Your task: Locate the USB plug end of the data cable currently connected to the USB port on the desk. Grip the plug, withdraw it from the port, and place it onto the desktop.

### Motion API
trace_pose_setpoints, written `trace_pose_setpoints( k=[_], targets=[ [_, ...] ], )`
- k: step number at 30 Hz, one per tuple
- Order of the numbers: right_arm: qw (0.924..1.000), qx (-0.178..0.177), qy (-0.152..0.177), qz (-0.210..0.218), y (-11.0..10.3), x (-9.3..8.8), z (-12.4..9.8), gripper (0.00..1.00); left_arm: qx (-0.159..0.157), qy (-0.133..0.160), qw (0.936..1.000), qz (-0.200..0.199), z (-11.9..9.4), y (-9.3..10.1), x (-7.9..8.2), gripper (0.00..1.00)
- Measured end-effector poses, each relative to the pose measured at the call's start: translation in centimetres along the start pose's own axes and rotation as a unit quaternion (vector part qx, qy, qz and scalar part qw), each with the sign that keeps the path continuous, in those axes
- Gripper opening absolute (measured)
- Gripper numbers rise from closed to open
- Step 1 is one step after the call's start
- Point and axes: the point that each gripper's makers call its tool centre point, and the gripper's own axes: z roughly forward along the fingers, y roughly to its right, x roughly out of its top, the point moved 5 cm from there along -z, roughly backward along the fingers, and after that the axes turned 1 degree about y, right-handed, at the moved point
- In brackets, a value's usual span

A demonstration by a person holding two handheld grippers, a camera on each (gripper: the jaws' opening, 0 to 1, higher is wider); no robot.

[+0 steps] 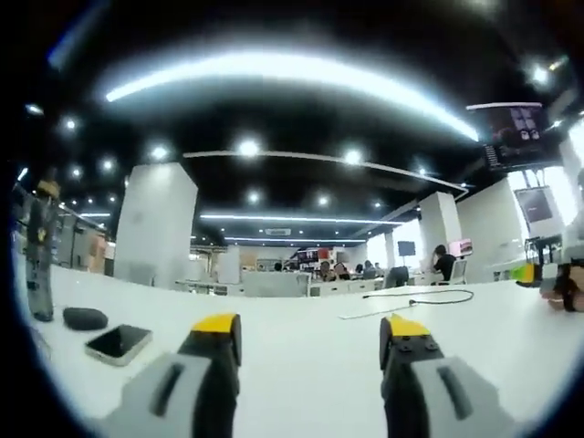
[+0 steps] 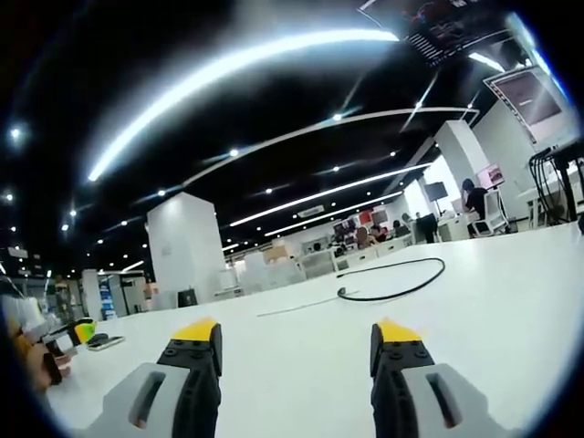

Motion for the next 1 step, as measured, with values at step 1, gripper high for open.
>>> trace_pose_setpoints(
  k=[1],
  targets=[
    [1.0000, 0.000, 0.000, 0.000, 0.01, 0.00, 0.00, 0.64, 0.000, 0.000, 1.0000, 0.000, 0.01, -0.05, -0.09, 0.61]
  ],
)
